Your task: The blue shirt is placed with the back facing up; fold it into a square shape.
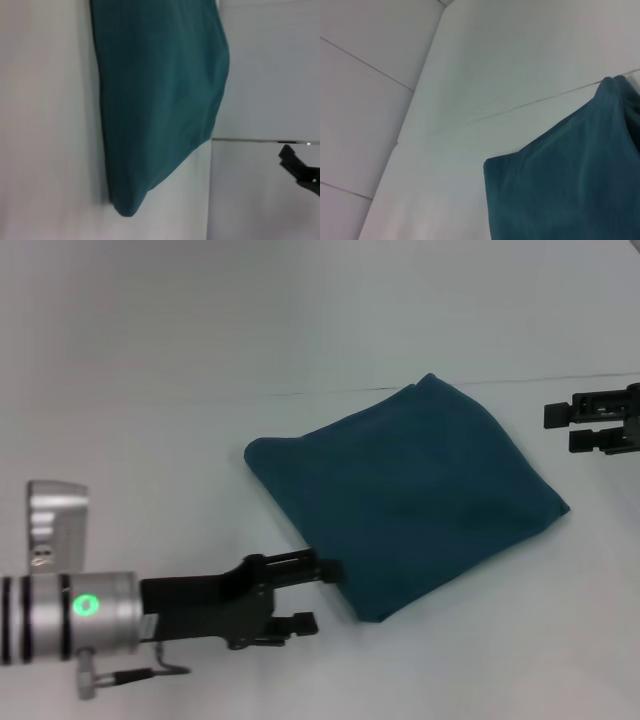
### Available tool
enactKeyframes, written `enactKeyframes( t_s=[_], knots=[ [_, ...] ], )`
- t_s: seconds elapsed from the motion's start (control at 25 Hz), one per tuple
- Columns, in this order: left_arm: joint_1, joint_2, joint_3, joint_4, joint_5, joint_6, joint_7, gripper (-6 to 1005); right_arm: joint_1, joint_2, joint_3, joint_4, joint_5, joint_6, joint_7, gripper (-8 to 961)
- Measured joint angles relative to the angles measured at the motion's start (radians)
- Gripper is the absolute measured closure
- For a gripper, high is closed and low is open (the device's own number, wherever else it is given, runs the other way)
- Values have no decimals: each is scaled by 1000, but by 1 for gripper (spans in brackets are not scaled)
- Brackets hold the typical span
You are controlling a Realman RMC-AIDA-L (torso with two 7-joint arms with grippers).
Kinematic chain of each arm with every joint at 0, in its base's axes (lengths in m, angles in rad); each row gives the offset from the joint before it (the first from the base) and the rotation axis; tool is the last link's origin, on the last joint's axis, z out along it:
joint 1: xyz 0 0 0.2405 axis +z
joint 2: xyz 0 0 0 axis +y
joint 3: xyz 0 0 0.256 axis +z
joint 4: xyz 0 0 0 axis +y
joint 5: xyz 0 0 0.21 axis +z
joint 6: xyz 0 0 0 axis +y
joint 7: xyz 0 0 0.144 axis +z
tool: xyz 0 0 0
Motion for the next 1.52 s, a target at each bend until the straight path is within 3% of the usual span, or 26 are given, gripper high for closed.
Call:
enactKeyframes(
  t_s=[0.36,1.2,1.52],
  knots=[
    [-124,-10,72,-180,-7,-196,15,95,8,-3,1,-1,-1,7,3,96],
    [-259,-17,93,-382,-58,-423,122,162,7,-1,7,4,6,8,3,96],
    [-292,-17,101,-413,-79,-449,169,188,7,0,9,4,7,7,3,96]
  ],
)
